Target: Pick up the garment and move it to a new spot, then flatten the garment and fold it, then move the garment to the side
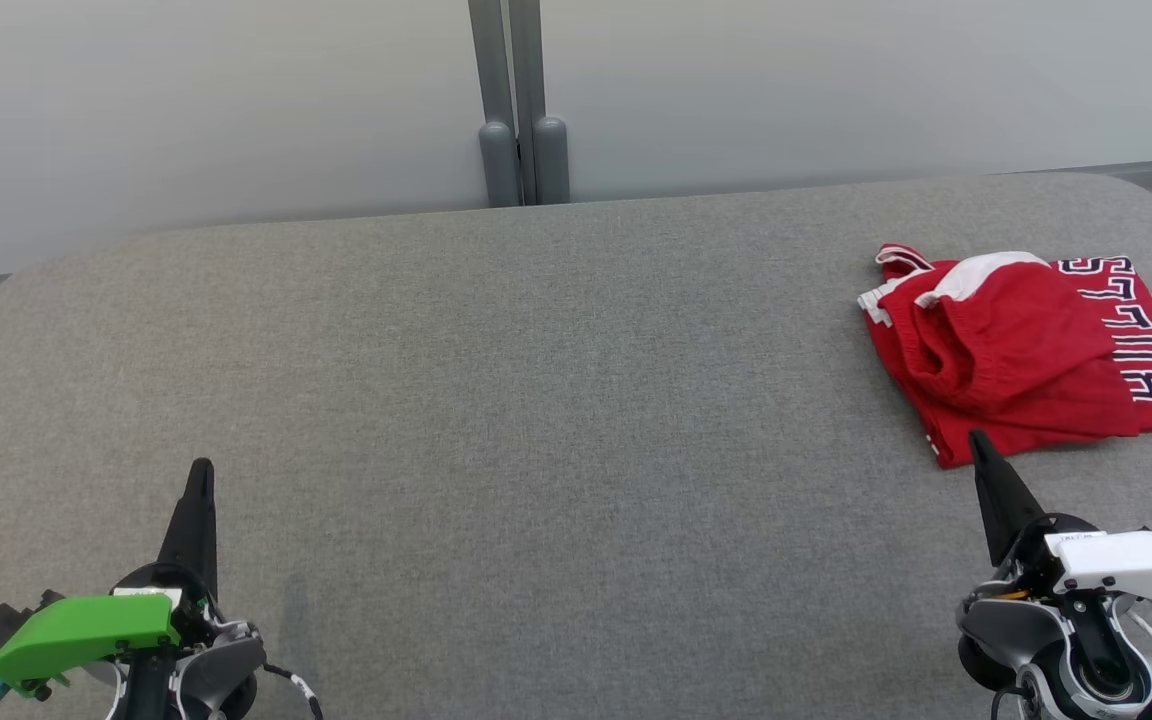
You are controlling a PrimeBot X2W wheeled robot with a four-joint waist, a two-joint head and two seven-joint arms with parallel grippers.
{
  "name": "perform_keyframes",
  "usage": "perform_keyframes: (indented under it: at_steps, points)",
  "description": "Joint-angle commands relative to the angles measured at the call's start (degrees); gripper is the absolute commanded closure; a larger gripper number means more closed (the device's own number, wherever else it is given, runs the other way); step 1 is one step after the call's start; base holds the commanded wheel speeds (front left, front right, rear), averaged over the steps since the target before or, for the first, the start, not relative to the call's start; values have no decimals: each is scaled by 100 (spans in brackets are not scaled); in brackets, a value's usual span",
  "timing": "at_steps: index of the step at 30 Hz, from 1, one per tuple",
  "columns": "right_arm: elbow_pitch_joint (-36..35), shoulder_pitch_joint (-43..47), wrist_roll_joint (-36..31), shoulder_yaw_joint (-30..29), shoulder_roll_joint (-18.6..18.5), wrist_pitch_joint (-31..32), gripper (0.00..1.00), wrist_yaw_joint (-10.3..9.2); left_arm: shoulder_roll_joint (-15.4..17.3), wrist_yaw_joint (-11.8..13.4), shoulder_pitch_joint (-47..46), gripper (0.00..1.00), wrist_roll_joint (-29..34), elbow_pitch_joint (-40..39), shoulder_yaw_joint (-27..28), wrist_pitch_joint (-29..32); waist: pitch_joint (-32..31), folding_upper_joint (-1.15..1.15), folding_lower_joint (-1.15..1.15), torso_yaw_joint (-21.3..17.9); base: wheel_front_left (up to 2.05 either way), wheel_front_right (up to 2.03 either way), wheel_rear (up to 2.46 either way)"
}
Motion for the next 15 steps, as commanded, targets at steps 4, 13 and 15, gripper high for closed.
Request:
perform_keyframes:
  at_steps: [4, 13, 15]
  points:
    - [11, -30, 16, -14, -7, 25, 100, 0, 3, -27, -63, 100, -4, -12, 12, 20, 0, 0, 0, 0, 0, 0, 0]
    - [11, -30, 16, -14, -6, 25, 100, 0, 3, -27, -63, 100, -4, -13, 11, 20, 0, 0, 0, 0, 0, 0, 0]
    - [11, -30, 16, -14, -6, 25, 100, 0, 3, -27, -63, 100, -4, -13, 11, 20, 0, 0, 0, 0, 0, 0, 0]
